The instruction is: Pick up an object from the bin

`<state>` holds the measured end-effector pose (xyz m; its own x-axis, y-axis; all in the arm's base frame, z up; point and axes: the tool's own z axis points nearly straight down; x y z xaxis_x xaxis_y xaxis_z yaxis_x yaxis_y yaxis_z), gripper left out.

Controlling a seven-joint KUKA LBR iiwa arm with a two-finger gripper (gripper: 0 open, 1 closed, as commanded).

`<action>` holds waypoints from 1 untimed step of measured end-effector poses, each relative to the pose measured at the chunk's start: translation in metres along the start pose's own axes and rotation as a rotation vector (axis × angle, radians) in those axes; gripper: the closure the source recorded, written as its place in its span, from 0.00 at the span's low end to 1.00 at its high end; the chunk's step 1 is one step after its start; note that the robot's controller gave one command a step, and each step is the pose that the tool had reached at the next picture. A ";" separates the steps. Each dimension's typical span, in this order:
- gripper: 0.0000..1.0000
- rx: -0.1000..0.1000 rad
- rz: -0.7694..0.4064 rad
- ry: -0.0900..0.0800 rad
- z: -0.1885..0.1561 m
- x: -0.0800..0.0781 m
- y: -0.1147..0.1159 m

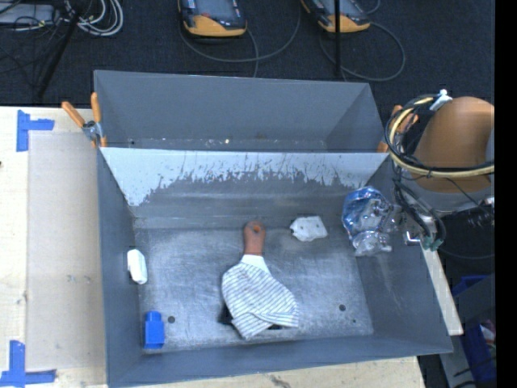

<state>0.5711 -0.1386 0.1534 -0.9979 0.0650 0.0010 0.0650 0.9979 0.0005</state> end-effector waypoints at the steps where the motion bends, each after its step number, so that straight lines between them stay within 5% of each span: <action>1: 1.00 0.000 -0.040 0.001 -0.006 0.005 0.013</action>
Offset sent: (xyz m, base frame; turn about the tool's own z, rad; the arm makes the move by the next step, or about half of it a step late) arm 0.0023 -0.0068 -0.0075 0.0369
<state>0.5671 -0.1256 0.1596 -0.9997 0.0246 0.0018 0.0246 0.9997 0.0007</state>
